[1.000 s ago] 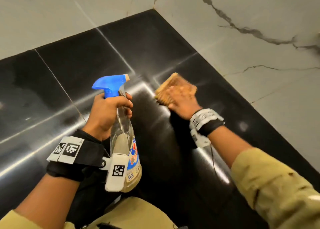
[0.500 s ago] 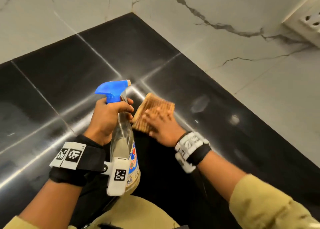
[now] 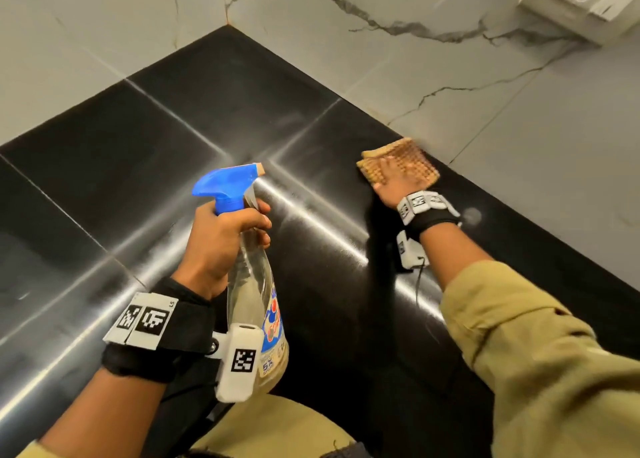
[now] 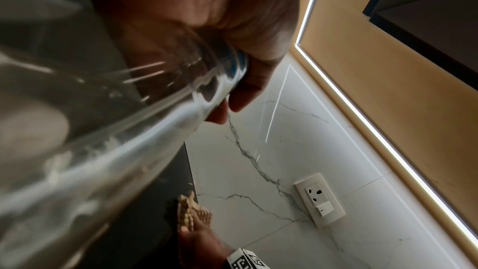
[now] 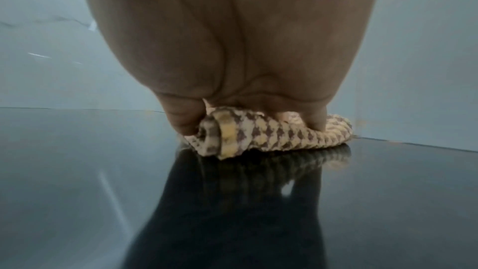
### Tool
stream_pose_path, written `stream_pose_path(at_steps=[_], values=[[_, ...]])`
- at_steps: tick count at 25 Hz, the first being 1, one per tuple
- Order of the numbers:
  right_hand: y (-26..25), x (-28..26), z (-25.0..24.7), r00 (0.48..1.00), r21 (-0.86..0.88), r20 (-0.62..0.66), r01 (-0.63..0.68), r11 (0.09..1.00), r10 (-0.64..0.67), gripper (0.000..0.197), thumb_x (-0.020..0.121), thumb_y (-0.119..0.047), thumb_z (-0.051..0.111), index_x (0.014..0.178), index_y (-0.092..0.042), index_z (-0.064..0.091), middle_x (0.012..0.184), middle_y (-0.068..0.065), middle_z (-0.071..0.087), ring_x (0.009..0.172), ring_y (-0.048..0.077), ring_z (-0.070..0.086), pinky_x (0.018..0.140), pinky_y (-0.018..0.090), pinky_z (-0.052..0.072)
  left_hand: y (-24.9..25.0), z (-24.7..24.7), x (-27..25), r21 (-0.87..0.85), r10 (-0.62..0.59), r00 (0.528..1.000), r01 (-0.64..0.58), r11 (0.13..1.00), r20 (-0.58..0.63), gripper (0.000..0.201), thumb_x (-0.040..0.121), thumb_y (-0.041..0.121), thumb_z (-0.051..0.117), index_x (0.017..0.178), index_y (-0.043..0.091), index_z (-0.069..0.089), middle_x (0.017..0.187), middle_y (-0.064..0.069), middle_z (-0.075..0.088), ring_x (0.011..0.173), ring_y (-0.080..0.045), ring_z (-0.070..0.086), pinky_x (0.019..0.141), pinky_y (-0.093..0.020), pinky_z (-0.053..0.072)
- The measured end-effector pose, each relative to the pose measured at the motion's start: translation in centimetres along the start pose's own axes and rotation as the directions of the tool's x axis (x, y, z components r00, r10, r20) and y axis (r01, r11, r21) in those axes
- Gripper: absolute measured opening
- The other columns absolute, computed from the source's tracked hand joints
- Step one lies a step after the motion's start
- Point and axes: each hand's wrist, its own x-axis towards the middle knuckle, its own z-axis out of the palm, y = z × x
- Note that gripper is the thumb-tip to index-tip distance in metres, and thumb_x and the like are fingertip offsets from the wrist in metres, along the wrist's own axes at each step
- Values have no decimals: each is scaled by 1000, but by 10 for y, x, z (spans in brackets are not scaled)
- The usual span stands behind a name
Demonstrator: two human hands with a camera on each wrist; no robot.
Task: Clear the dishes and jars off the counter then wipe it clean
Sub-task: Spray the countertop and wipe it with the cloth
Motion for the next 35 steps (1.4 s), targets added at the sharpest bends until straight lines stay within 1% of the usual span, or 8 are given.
stream_pose_path(at_steps=[7,11,16,22,24,26,29,35], values=[[-63,-110,64,897,-121,33,441,889,-441,76,91,-52,49,153,-33,11,162,-9,6,149,27,1,118,55,1,1,13,0,-6,-5,999,5,1000,36,17,65,0,63,82,-4,61,63,-6,58,50,-23,53,54,-31,47],[4,-88,40,953,-55,-189,230,972,-236,66,87,-43,58,146,-25,35,155,2,32,142,30,29,117,48,20,0,-4,-5,-51,-3,1000,2,999,-16,9,70,-4,62,78,-1,62,76,-11,60,53,-24,55,59,-34,47],[12,-26,8,992,95,-21,-124,988,126,63,97,-42,41,153,-31,14,162,-11,7,147,35,12,112,63,18,-6,-33,-16,-112,20,995,-31,993,-101,10,64,3,62,74,5,62,77,-10,62,55,-25,56,62,-36,48],[-78,12,-10,998,80,18,52,995,-53,70,89,-46,48,152,-33,19,160,-10,14,144,36,21,111,62,21,-5,-38,-14,-96,16,996,-25,995,-87,10,73,-8,60,78,0,61,76,-9,61,53,-22,56,59,-35,49],[-70,12,-11,990,56,-100,102,993,-96,64,89,-54,41,148,-38,28,156,-7,28,140,31,33,112,53,28,5,-32,3,-76,22,998,-27,997,-65,12,73,-12,59,78,-2,61,73,-7,61,51,-23,55,58,-34,47],[-35,10,-5,969,139,-243,-11,990,44,65,90,-64,21,149,-38,26,156,-3,32,141,30,33,117,49,20,20,-24,25,-79,66,997,-68,995,-29,10,68,-8,61,76,-1,61,72,-6,62,51,-23,55,57,-32,47],[27,13,2,943,212,-50,-313,926,330,73,91,-61,21,153,-23,17,161,5,14,144,39,21,118,54,13,36,-15,56,-96,164,986,-162,982,12,10,66,-6,61,74,0,62,71,-7,61,53,-26,55,58,-34,47],[40,43,-19,967,138,16,-254,957,254,70,95,-51,35,154,-23,11,163,1,4,146,40,13,117,58,12,29,-4,102,-248,121,993,-116,962,2,18,72,-10,58,69,7,64,71,-8,60,54,-23,54,58,-33,48]])
